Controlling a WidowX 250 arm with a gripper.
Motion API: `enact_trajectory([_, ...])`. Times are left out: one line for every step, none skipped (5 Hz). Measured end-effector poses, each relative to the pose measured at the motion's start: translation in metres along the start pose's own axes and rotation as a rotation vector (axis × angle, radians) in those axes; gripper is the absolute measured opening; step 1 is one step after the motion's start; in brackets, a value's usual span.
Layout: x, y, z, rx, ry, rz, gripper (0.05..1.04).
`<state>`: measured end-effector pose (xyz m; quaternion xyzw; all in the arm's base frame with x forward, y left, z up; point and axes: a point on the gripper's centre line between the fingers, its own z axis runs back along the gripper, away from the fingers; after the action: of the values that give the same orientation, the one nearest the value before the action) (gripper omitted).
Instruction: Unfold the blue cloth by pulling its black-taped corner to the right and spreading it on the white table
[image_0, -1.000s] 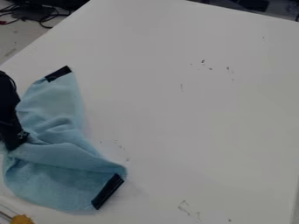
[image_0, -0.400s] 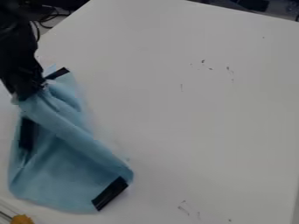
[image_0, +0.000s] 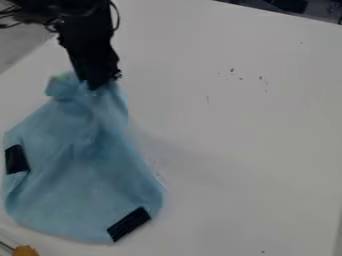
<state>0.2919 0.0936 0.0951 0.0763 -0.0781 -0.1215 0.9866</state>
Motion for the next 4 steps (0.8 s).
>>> enact_trajectory([0.041,-0.031,-0.014,-0.035,-0.035,-0.097,0.176])
enact_trajectory([0.068,-0.064,-0.029,-0.083,-0.048,-0.170,0.176])
enact_trajectory([0.082,-0.090,-0.044,-0.142,-0.059,-0.214,0.176])
enact_trajectory([0.084,-0.102,-0.057,-0.185,-0.064,-0.229,0.211])
